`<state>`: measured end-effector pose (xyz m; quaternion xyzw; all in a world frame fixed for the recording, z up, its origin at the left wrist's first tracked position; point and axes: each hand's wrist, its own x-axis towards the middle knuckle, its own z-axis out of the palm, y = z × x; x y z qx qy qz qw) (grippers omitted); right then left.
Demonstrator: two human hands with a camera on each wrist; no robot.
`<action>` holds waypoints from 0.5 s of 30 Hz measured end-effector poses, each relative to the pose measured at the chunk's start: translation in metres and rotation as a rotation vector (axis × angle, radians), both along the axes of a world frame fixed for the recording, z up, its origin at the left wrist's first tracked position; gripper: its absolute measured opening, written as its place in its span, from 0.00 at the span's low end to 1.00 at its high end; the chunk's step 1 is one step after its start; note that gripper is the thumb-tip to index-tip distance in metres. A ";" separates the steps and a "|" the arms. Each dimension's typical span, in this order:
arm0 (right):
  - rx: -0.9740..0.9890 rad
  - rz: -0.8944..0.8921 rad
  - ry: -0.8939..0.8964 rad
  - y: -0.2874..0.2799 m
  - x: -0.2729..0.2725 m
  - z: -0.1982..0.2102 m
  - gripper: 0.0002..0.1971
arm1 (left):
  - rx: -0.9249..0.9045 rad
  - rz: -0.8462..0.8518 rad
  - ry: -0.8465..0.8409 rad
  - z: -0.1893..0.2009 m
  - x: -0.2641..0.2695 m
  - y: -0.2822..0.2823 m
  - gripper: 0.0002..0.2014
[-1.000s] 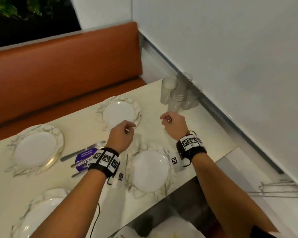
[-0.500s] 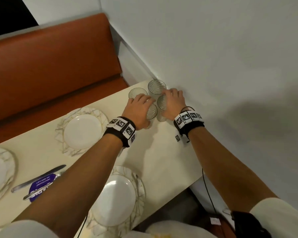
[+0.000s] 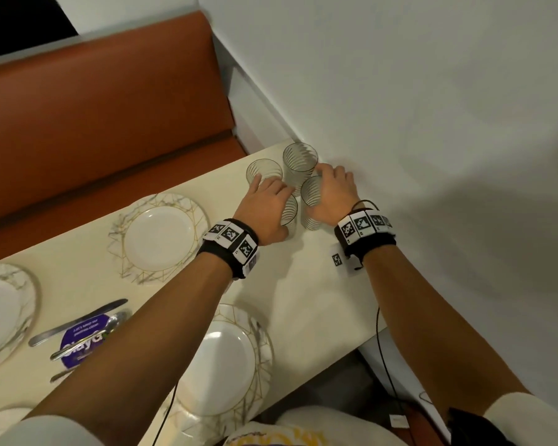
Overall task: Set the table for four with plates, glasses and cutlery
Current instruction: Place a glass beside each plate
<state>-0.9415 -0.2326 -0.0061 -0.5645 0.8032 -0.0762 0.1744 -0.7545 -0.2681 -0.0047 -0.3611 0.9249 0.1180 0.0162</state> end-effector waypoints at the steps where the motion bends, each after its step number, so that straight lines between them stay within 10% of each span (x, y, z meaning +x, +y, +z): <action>1: 0.019 0.000 0.008 0.002 0.004 0.005 0.49 | -0.012 0.017 0.042 0.002 0.009 0.003 0.47; 15: 0.182 0.283 -0.032 0.046 0.222 0.072 0.46 | 0.185 0.599 0.425 0.033 0.269 0.081 0.42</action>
